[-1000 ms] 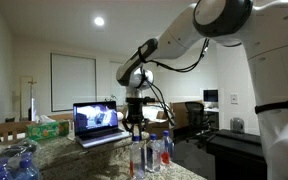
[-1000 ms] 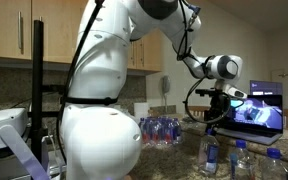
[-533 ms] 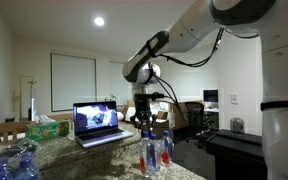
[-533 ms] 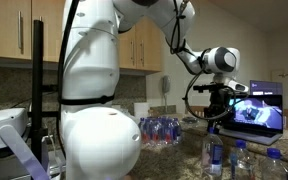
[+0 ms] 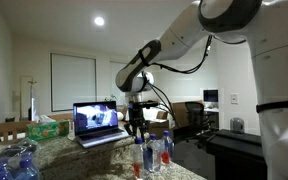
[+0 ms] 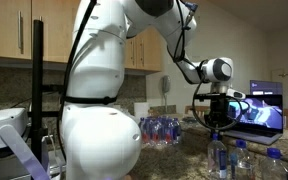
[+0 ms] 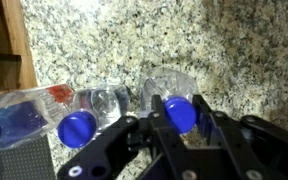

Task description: Move the three empty water bottles to the right

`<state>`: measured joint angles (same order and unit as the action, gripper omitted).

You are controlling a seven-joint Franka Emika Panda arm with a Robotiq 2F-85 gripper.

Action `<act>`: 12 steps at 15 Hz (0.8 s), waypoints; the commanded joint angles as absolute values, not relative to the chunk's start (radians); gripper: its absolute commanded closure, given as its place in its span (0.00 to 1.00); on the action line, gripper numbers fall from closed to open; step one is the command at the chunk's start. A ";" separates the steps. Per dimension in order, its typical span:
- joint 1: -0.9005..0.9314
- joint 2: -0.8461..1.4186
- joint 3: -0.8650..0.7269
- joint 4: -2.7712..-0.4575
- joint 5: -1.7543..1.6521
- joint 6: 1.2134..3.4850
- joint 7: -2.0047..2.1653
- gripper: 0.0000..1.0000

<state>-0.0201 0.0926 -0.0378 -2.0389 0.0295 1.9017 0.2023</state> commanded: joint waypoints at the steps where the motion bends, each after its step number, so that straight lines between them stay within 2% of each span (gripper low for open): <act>1: -0.019 0.128 -0.033 -2.005 0.004 1.918 0.158 0.86; 2: -0.019 0.131 -0.032 -2.002 0.007 1.918 0.154 0.41; 3: -0.018 0.133 -0.032 -1.999 0.006 1.914 0.152 0.40; 9: -0.015 0.110 -0.028 -2.022 0.006 1.926 0.160 0.03; 12: -0.009 0.044 -0.023 -2.054 0.006 1.946 0.175 0.00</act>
